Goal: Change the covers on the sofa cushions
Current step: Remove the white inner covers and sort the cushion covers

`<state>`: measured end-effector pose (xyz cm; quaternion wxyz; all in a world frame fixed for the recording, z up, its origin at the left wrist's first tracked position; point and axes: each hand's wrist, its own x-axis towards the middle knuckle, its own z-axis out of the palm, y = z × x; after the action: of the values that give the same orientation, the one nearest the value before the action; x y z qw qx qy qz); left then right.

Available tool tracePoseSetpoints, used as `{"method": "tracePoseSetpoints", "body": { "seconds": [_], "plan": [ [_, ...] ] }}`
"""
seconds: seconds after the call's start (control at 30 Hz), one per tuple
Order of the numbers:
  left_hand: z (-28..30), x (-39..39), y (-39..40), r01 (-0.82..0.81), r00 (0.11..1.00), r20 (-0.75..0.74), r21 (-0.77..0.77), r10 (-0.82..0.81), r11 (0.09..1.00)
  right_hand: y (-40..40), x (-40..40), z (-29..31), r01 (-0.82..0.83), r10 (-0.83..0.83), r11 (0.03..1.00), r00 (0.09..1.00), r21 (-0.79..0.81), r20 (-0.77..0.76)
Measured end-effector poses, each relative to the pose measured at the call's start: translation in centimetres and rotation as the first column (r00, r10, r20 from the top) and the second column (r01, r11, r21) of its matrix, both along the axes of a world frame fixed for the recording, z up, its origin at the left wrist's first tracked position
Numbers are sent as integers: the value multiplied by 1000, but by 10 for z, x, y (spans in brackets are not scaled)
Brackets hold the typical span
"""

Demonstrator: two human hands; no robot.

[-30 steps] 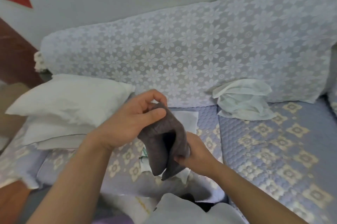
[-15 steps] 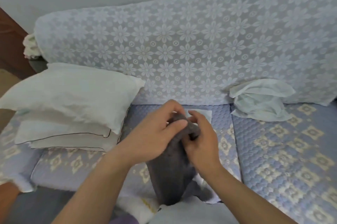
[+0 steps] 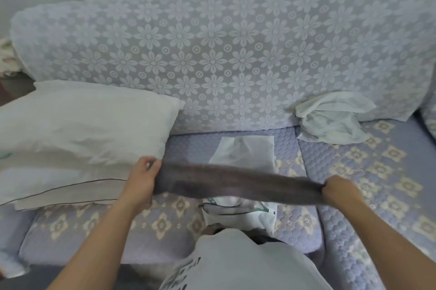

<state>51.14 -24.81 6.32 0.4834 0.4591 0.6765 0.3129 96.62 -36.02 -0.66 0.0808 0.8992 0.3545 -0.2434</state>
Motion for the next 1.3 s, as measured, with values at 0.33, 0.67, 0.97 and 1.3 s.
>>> {"method": "tracePoseSetpoints", "body": {
  "seconds": [0.33,0.67,0.97,1.3],
  "plan": [
    [-37,-5,61,262,898,-296,-232,-325,937,41,58,1,-233,232,962,972,-140,-20],
    [-261,55,94,239,829,-496,-106,-259,965,99,114,-173,-459,451,885,886,73,103],
    [-324,-7,-59,174,633,-643,-424,-431,889,-71,71,-235,-594,592,781,803,192,74],
    [-371,42,-63,-178,928,-366,-601,-71,779,-69,68,-314,368,-387,922,865,-122,-318]
  ]
}}
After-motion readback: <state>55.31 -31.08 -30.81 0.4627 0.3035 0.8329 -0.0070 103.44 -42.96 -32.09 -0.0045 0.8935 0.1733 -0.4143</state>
